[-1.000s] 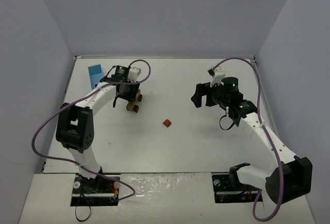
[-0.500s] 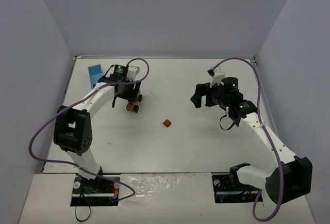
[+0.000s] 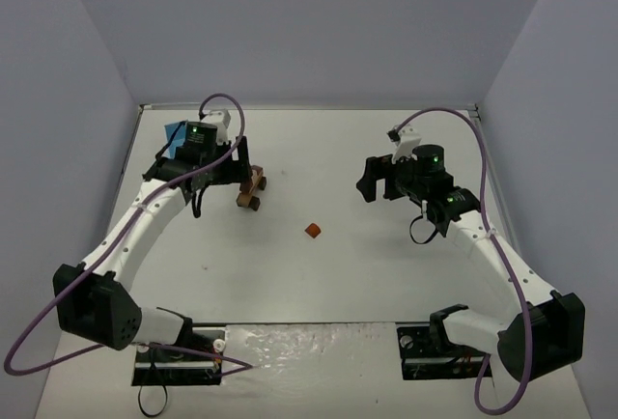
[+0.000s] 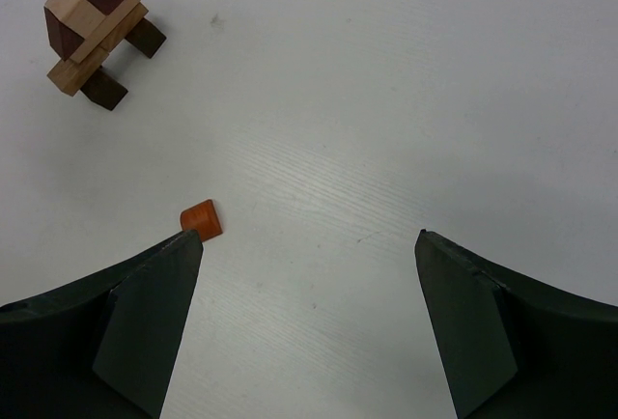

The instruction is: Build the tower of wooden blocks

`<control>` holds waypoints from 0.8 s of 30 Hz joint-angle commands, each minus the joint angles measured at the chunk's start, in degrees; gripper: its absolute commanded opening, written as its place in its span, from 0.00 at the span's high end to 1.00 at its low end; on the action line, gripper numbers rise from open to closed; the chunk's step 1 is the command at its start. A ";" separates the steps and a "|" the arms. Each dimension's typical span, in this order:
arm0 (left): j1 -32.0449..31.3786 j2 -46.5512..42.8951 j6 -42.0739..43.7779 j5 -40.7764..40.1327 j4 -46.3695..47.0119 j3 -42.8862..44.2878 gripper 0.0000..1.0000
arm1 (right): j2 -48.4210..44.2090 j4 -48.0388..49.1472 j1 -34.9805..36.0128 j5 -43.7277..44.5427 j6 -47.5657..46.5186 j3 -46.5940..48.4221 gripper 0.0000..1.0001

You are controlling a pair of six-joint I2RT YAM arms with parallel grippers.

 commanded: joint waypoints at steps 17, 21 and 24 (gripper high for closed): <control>-21.34 1.08 -34.66 -7.48 3.43 -9.51 0.12 | -7.39 -3.81 0.42 2.80 3.93 -3.86 0.11; -24.63 4.29 -39.83 -9.83 3.99 -8.48 0.13 | -8.05 -4.64 0.79 5.72 6.07 -5.56 0.11; -27.10 7.73 -42.93 -12.05 3.92 -6.04 0.15 | -9.21 -5.31 1.00 5.26 8.98 -6.46 0.11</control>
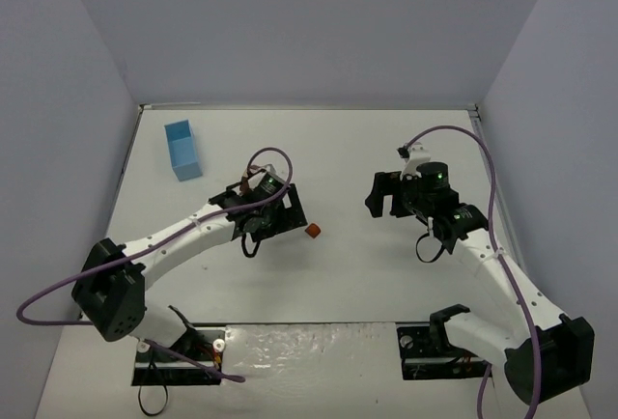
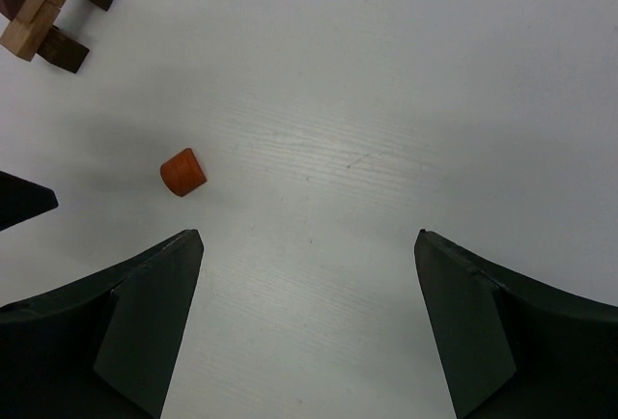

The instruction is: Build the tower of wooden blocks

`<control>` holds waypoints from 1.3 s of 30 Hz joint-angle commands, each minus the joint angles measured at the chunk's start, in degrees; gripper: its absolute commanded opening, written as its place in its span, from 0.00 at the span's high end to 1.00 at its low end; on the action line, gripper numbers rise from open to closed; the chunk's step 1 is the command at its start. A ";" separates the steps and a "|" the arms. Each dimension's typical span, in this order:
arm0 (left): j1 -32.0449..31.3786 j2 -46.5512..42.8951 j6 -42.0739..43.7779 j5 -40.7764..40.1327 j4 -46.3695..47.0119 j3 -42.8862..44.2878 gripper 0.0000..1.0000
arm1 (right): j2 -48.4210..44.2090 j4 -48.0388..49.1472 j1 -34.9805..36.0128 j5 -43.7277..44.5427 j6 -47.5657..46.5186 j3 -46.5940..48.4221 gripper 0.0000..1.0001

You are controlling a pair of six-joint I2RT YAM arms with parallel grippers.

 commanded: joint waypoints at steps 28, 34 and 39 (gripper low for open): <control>-5.79 27.39 -20.84 -9.05 -9.04 21.76 0.48 | -14.84 -1.68 1.19 -0.58 8.49 -6.02 0.11; -5.70 28.48 -20.82 -9.18 -10.26 21.37 0.59 | -15.34 -1.68 2.26 -0.05 7.65 -6.11 0.10; -5.71 28.58 -20.51 -9.08 -10.36 20.45 0.68 | -15.73 -1.68 2.98 0.36 7.34 -6.49 0.10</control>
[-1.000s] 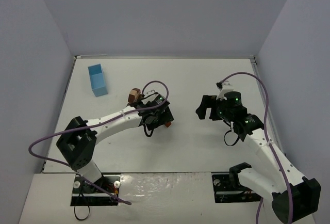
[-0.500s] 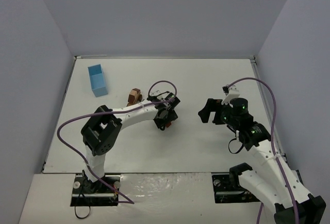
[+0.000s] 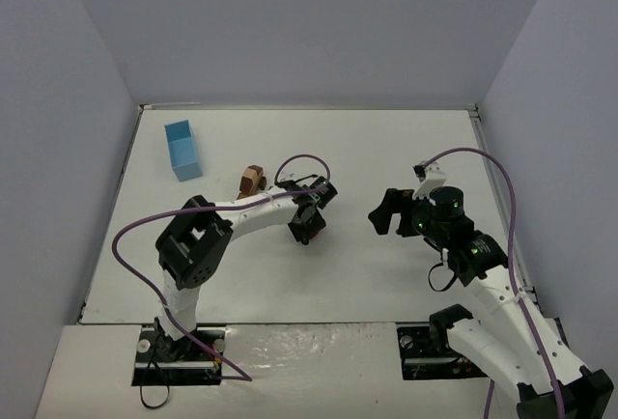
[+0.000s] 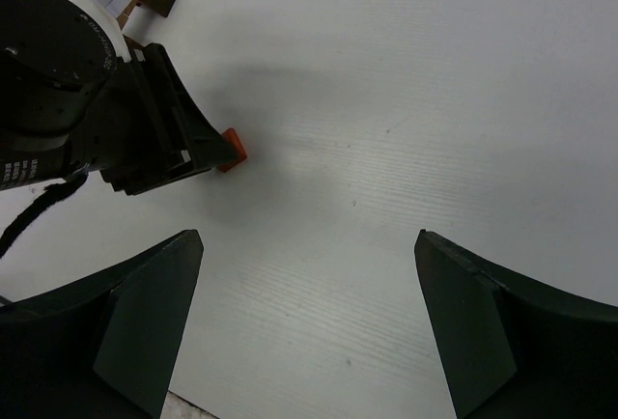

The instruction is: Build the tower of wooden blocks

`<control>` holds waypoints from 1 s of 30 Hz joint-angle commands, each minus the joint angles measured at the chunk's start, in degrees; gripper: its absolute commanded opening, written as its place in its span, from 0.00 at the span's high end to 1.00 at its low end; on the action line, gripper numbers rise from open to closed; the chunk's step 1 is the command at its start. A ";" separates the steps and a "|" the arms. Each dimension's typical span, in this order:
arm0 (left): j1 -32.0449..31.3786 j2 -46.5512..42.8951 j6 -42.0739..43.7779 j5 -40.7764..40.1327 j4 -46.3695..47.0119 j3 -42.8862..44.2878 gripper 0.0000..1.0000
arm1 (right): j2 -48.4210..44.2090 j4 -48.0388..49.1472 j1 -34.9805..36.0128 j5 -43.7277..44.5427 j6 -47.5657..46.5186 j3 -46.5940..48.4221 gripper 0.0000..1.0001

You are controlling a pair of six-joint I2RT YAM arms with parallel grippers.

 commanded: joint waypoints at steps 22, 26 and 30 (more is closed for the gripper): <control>1.55 -14.17 9.80 -2.40 -3.63 -9.26 0.55 | -1.25 2.26 2.50 -0.91 -1.06 -0.50 0.10; 1.37 -15.84 8.56 -2.60 -3.71 -8.31 0.39 | -1.37 2.26 2.65 -0.83 -1.14 -0.69 0.10; 1.74 -14.44 7.85 -2.64 -3.78 -7.43 0.28 | -1.27 2.26 2.80 -0.98 -1.14 -0.69 0.10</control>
